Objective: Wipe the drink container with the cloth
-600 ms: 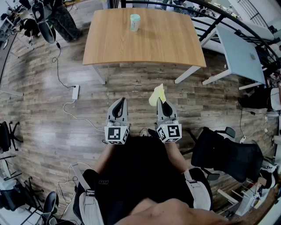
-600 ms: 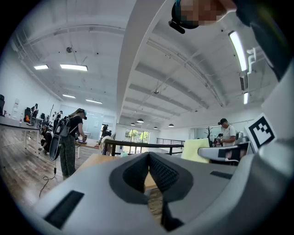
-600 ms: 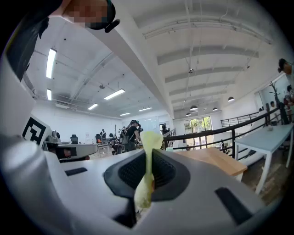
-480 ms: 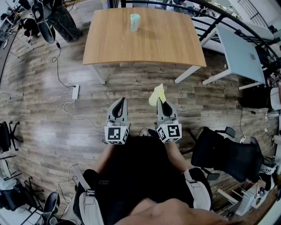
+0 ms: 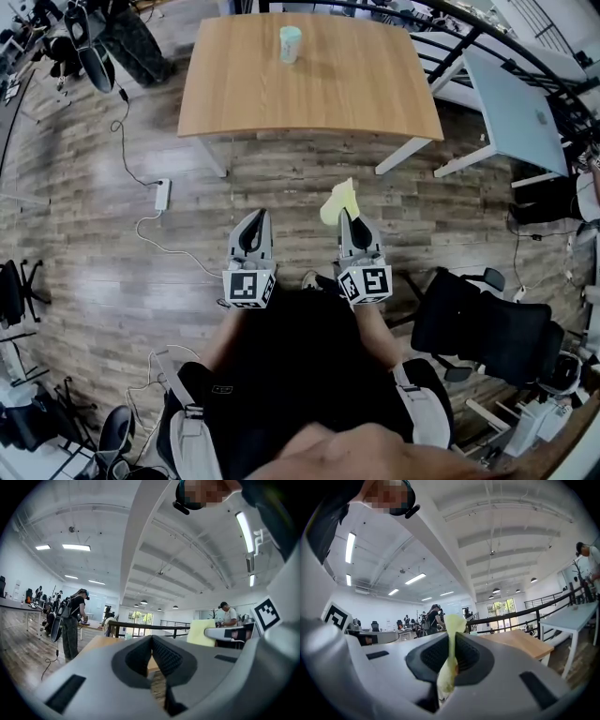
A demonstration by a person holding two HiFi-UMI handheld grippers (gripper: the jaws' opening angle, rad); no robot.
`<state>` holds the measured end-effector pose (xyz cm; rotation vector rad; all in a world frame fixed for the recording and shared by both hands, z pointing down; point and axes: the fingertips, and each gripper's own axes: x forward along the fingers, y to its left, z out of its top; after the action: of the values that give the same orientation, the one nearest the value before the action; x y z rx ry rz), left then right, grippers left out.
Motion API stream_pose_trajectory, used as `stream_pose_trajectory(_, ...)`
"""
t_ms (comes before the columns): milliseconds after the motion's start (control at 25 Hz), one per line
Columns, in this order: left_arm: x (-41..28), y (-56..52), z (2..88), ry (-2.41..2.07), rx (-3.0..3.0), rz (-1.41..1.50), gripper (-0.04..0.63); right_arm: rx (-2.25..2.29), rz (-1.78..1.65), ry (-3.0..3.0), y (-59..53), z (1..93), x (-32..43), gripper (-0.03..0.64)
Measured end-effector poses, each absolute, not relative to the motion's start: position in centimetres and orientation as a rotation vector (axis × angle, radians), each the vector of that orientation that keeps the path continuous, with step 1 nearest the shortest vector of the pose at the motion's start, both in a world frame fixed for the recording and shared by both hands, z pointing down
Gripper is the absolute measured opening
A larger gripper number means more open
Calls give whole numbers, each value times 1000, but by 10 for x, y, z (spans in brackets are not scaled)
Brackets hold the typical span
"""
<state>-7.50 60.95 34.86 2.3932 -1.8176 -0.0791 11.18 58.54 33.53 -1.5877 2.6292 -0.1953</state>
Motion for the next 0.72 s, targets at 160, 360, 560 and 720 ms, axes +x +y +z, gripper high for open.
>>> stream_pose_trajectory(160,-89,612,347,-1814,2412,-64,21,-1617,-177,2625,586,336,101,40)
stream_pose_trajectory(360,-117,602,350,-1793,2401,-74,21,-1650,-165,2603,580,335,78,40)
stream_pose_trajectory(560,-142,589,349,-1728,2436,-132,21,-1645,-210,2573,569,338,48,40)
stream_pose_trajectory(720,-152,581,353,-1717,2444,-110,21,-1647,-199,2592,558,336,31,40)
